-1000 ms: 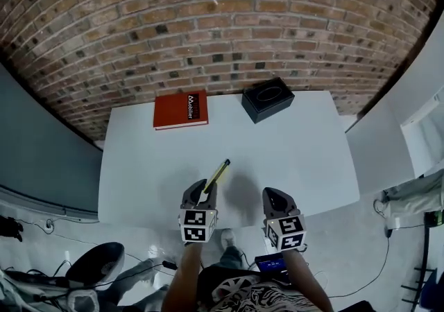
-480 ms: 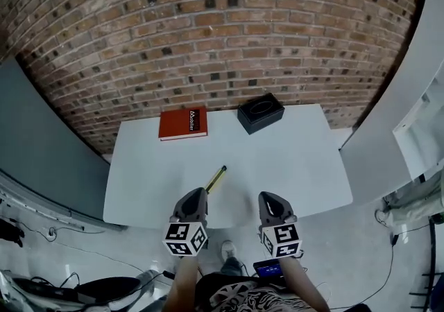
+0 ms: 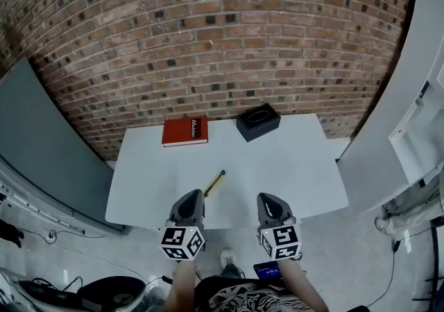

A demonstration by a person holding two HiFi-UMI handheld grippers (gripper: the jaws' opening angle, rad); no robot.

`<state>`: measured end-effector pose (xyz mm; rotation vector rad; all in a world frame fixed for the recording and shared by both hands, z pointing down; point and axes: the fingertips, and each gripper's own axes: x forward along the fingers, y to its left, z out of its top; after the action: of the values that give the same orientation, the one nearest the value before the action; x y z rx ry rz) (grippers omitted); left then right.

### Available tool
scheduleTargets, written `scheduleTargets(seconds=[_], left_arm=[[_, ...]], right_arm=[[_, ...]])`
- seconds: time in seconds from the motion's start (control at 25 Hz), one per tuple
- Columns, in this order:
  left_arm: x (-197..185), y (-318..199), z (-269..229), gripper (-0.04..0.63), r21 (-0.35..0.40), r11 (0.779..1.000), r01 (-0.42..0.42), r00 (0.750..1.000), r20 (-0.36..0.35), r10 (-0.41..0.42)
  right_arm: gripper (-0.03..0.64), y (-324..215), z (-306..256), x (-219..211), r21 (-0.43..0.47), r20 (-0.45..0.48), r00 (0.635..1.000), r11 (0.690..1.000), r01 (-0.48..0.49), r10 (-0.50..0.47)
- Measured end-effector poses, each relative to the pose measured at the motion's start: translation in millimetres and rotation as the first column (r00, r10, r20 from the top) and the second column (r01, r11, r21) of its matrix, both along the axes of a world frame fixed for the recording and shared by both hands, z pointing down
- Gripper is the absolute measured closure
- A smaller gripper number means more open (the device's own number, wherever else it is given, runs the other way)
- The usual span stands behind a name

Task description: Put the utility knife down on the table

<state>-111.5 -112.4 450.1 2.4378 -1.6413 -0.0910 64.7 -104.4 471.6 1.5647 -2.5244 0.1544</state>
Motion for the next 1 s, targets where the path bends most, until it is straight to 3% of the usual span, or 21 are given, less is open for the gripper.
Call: scheduleTargets(seconds=[0.4,1.0], left_arm=[[8,6,-8,0.581,0.018,1.000,-0.001,1.000,0.009,0.000],[5,-7,2,0.581,-0.012,1.000,0.008,1.000,0.013,-0.008]], right_arm=[[0.615,4,-6,4,0.020,-0.004,1.000,1.000,0.010,-0.010],[0.615,-8,0,6,0.007,-0.020,1.000,1.000,0.017,-0.017]])
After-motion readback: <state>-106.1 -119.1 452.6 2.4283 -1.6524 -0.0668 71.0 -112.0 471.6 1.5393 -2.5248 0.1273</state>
